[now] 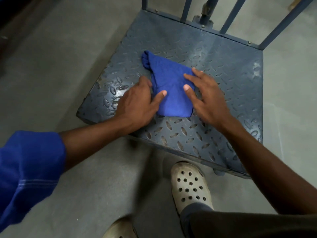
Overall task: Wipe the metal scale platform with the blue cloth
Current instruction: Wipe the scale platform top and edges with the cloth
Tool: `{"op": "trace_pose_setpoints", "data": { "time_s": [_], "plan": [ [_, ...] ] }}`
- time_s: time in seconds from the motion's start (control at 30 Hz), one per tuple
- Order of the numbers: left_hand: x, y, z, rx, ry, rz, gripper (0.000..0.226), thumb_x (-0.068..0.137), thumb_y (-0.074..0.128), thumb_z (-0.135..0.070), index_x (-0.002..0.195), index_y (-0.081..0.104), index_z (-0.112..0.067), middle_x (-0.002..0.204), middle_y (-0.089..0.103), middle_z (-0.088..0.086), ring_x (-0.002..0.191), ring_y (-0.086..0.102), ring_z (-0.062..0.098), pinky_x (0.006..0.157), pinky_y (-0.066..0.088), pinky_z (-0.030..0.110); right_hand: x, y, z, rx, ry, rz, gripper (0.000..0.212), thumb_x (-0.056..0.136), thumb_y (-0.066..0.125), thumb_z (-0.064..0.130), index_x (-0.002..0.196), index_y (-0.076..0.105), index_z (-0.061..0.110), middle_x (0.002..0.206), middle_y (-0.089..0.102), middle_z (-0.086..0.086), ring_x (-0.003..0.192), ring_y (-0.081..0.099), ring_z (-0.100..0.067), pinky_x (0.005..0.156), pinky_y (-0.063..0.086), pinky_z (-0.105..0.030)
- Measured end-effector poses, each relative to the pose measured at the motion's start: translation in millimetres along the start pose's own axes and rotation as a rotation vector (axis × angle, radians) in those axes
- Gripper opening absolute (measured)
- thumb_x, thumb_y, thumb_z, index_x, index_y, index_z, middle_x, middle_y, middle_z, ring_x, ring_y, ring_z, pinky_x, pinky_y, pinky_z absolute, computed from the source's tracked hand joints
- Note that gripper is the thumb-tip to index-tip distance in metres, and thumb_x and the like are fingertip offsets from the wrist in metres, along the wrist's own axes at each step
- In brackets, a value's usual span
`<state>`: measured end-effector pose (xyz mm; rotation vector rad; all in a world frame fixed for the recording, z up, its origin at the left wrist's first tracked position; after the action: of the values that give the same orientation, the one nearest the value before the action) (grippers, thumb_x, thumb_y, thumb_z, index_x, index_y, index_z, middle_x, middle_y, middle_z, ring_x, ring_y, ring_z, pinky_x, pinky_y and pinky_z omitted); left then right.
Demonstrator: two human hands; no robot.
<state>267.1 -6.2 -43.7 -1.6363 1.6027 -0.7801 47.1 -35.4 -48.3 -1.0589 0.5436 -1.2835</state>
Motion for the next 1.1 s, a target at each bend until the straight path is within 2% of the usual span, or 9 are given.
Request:
{"op": "trace_pose_setpoints", "data": {
  "time_s": [0.07, 0.17, 0.27, 0.4, 0.5, 0.7, 0.8, 0.9, 1.1],
  "plan": [
    [0.1, 5.1, -2.4, 0.049, -0.053, 0.063, 0.066, 0.094, 0.060, -0.071, 0.116, 0.061, -0.008, 0.108, 0.072, 0.014, 0.105, 0.067, 0.037, 0.076, 0.043, 0.038, 9.3, -7.0, -6.9, -0.017, -0.051, 0.037, 0.050, 0.105, 0.049, 0.043, 0.148, 0.057, 0.019, 0.159, 0.047, -0.009, 0.147, 0.043, -0.026, 0.124, 0.026, -0.033],
    [6.1, 2.0, -6.5, 0.053, -0.095, 0.184, 0.070, 0.090, 0.062, -0.075, 0.074, 0.067, -0.007, 0.062, 0.067, 0.007, 0.068, 0.072, 0.022, 0.064, 0.046, 0.034, 34.6, -15.7, -9.5, -0.044, -0.078, 0.106, 0.054, 0.103, 0.051, 0.046, 0.151, 0.053, 0.020, 0.159, 0.046, -0.011, 0.147, 0.042, -0.025, 0.121, 0.023, -0.027],
    [3.3, -3.3, -11.6, 0.018, -0.100, 0.230, 0.065, 0.092, 0.070, -0.065, 0.061, 0.070, -0.007, 0.043, 0.063, 0.004, 0.034, 0.060, 0.014, 0.053, 0.051, 0.028, 57.1, -19.1, -9.2, -0.079, -0.089, 0.193, 0.061, 0.100, 0.050, 0.053, 0.154, 0.048, 0.027, 0.159, 0.045, -0.017, 0.151, 0.038, -0.029, 0.126, 0.026, -0.044],
    [-1.7, -8.0, -8.1, 0.032, -0.035, 0.098, 0.044, 0.089, 0.081, -0.050, 0.077, 0.071, -0.009, 0.071, 0.073, 0.007, 0.072, 0.071, 0.026, 0.071, 0.054, 0.036, 58.7, -13.9, -5.1, -0.203, -0.178, 0.446, 0.065, 0.094, 0.036, 0.074, 0.156, 0.029, 0.054, 0.171, 0.022, -0.009, 0.155, 0.027, -0.032, 0.127, 0.025, -0.052],
    [-11.2, -5.4, -3.3, 0.087, 0.139, -0.021, 0.032, 0.094, 0.076, -0.037, 0.106, 0.066, -0.009, 0.104, 0.072, 0.015, 0.101, 0.066, 0.039, 0.086, 0.050, 0.045, 54.6, -8.7, -2.7, -0.184, -0.186, 0.453, 0.060, 0.100, 0.039, 0.068, 0.157, 0.029, 0.053, 0.170, 0.025, -0.009, 0.153, 0.032, -0.032, 0.127, 0.027, -0.047],
    [-31.5, 14.1, 13.6, 0.369, 0.619, -0.012, 0.062, 0.109, 0.044, -0.031, 0.157, 0.039, 0.008, 0.165, 0.035, 0.031, 0.156, 0.030, 0.046, 0.128, 0.030, 0.055, 54.0, -9.8, -4.8, -0.174, -0.233, 0.441, 0.054, 0.104, 0.043, 0.059, 0.157, 0.035, 0.048, 0.168, 0.030, -0.012, 0.152, 0.034, -0.032, 0.125, 0.029, -0.047],
    [-34.2, 22.7, 15.9, 0.428, 0.636, 0.072, 0.065, 0.109, 0.035, -0.032, 0.160, 0.034, 0.007, 0.169, 0.029, 0.028, 0.160, 0.023, 0.044, 0.129, 0.027, 0.057, 57.2, -9.2, -2.7, -0.258, -0.297, 0.370, 0.051, 0.104, 0.036, 0.054, 0.154, 0.041, 0.047, 0.167, 0.034, -0.008, 0.152, 0.035, -0.033, 0.122, 0.032, -0.056],
    [-30.3, 24.0, 12.6, 0.504, 0.646, 0.081, 0.069, 0.099, 0.024, -0.023, 0.160, 0.031, 0.008, 0.169, 0.028, 0.029, 0.159, 0.024, 0.044, 0.131, 0.021, 0.053, 64.4, -11.1, -0.6, -0.292, -0.406, 0.368, 0.070, 0.093, 0.053, 0.012, 0.156, 0.041, 0.039, 0.169, 0.029, -0.006, 0.156, 0.028, -0.036, 0.123, 0.031, -0.058],
    [-34.5, 13.1, -4.0, 0.683, 0.556, 0.300, 0.078, 0.090, 0.002, -0.020, 0.161, -0.018, 0.006, 0.172, -0.017, 0.028, 0.162, -0.015, 0.040, 0.134, -0.005, 0.045, 61.4, 1.4, 5.4, -0.267, -0.449, 0.550, 0.106, 0.077, 0.052, -0.017, 0.161, 0.028, 0.042, 0.175, 0.005, 0.002, 0.162, 0.005, -0.028, 0.128, 0.023, -0.053]
  ]
}}
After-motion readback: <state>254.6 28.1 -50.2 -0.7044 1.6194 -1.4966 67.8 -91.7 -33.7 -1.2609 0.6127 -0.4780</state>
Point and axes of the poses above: each hand's wrist, its own x-axis towards the middle knuckle, its own y-axis out of the palm, z = x × y, the point moved 1 cm from there along x, towards the middle knuckle
